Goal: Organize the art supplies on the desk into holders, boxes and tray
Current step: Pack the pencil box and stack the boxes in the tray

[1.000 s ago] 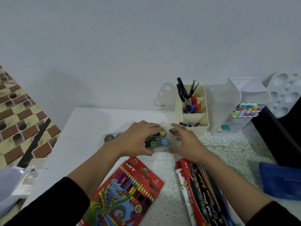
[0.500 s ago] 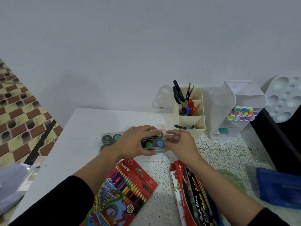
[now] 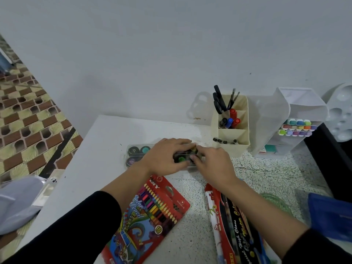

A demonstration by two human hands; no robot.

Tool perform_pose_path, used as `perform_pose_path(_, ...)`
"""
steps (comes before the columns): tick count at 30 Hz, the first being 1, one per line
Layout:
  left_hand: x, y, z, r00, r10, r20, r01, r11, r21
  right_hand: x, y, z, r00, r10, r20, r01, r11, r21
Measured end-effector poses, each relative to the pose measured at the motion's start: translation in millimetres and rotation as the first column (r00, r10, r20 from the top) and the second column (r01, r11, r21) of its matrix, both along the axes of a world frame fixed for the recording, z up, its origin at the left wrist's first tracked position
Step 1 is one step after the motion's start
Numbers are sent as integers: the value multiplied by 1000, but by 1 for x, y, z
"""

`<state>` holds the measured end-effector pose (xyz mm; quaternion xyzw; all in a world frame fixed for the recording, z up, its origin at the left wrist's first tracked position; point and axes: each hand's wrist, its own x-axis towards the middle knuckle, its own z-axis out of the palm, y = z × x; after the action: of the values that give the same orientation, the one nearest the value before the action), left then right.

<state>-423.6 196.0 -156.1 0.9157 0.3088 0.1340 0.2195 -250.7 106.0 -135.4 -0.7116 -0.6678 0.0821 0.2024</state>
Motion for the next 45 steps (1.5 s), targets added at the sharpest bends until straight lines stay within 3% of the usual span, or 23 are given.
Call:
perform_pose_path(3, -8, -4, 8, 936, 179, 302, -117, 970, -212, -3, 4, 10, 1000, -2, 29, 4, 998, -57)
perform_pose_path(5, -23, -10, 11, 825, 349, 446, -323, 937, -135, -5, 7, 13, 998, 5, 65, 2, 995, -98)
perform_pose_path(7, -51, -16, 10, 667, 545, 508, -599, 798, -69, -6, 10, 14, 997, 5, 77, 5, 992, -124)
perform_pose_path(9, -87, -24, 4, 523, 774, 358, -786, 600, -149, -7, 12, 14, 996, 2, 91, 10, 991, -134)
perform_pose_path(11, -113, -34, -4, 472, 879, 72, -852, 476, -218, -9, 11, 12, 991, 7, 131, 12, 990, -141)
perform_pose_path(13, -118, -41, -6, 480, 877, -5, -848, 463, -258, -11, 10, 10, 984, 22, 175, 4, 989, -148)
perform_pose_path(16, -107, -41, -3, 487, 870, 78, -836, 490, -246, -13, 10, 9, 981, 22, 194, 7, 989, -147)
perform_pose_path(22, -89, -56, -13, 498, 860, 107, -867, 496, 49, -17, 12, 6, 972, 13, 234, 23, 988, -150)
perform_pose_path(25, -97, -51, -14, 560, 825, 75, -825, 547, 145, -21, 9, 8, 958, 10, 288, 36, 987, -156)
perform_pose_path(28, -104, -38, -10, 651, 756, -60, -728, 645, 231, -21, 8, 15, 950, 2, 311, 40, 991, -127)
perform_pose_path(32, -107, -16, 4, 888, 426, -175, -409, 904, 127, -15, 17, 17, 1000, 23, 4, -21, 974, -225)
perform_pose_path(34, -105, -7, 9, 917, 252, -310, -230, 967, 106, -10, 23, 14, 980, 33, -195, -104, 927, -362)
perform_pose_path(36, -103, 1, 5, 907, 183, -380, -149, 982, 118, -9, 25, 9, 929, 42, -367, -200, 893, -403)
perform_pose_path(39, -100, 5, -5, 903, 227, -364, -148, 961, 233, -6, 25, 1, 938, 84, -337, -223, 889, -399)
perform_pose_path(43, -99, 8, -3, 941, 209, -267, -169, 972, 165, -8, 16, 1, 947, 81, -312, -180, 935, -305)
perform_pose_path(45, -101, 7, 12, 963, 199, -183, -161, 965, 205, -11, 6, 14, 944, 64, -323, -139, 966, -217)
